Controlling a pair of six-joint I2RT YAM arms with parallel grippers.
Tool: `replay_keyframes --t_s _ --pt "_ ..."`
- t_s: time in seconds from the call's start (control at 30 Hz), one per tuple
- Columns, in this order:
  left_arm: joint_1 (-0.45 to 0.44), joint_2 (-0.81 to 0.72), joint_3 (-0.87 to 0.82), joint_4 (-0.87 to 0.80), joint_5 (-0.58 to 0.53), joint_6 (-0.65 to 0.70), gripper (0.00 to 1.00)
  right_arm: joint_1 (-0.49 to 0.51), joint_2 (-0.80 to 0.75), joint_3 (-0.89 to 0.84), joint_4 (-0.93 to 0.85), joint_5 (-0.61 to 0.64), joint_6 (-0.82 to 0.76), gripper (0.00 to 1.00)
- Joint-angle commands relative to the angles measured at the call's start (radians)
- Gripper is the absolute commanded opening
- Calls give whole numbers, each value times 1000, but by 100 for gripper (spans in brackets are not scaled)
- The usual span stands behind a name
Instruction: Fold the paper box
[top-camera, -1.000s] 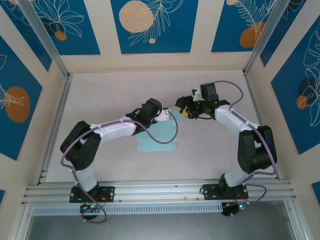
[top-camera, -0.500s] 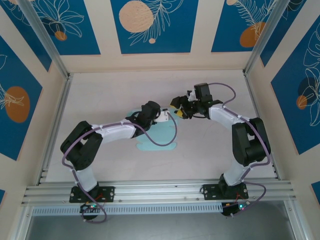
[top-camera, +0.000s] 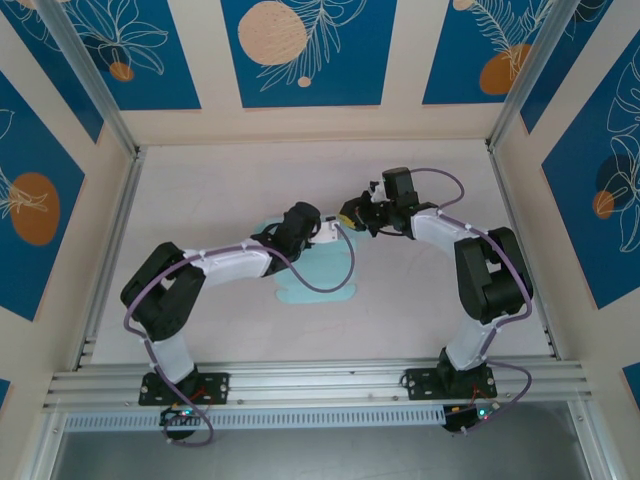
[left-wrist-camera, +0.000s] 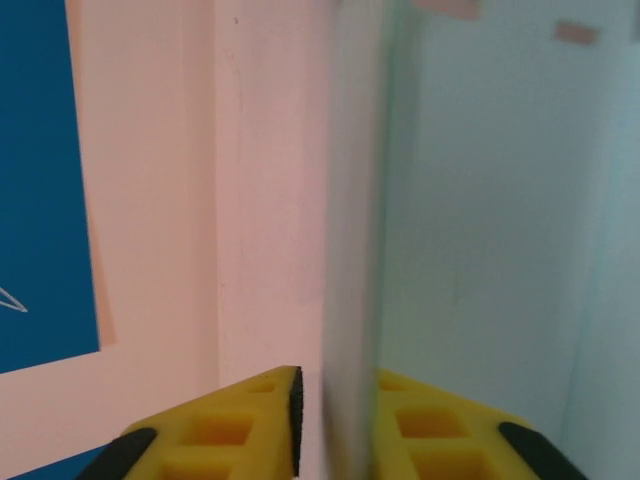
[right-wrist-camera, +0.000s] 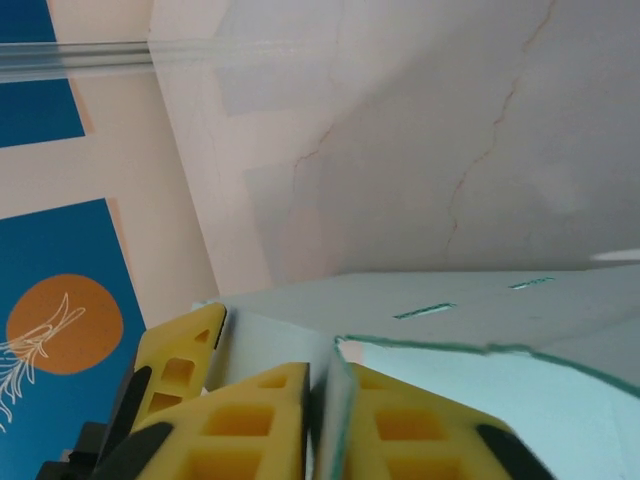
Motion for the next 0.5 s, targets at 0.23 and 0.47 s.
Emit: replay_keyframes --t_s 0.23,0.47 --pt "20 -244 -32 -275 379 -212 71 -8 21 -64 146 -32 -4 9" --pt "204 -329 19 -319 638 -525 70 -7 19 -85 205 -53 -21 9"
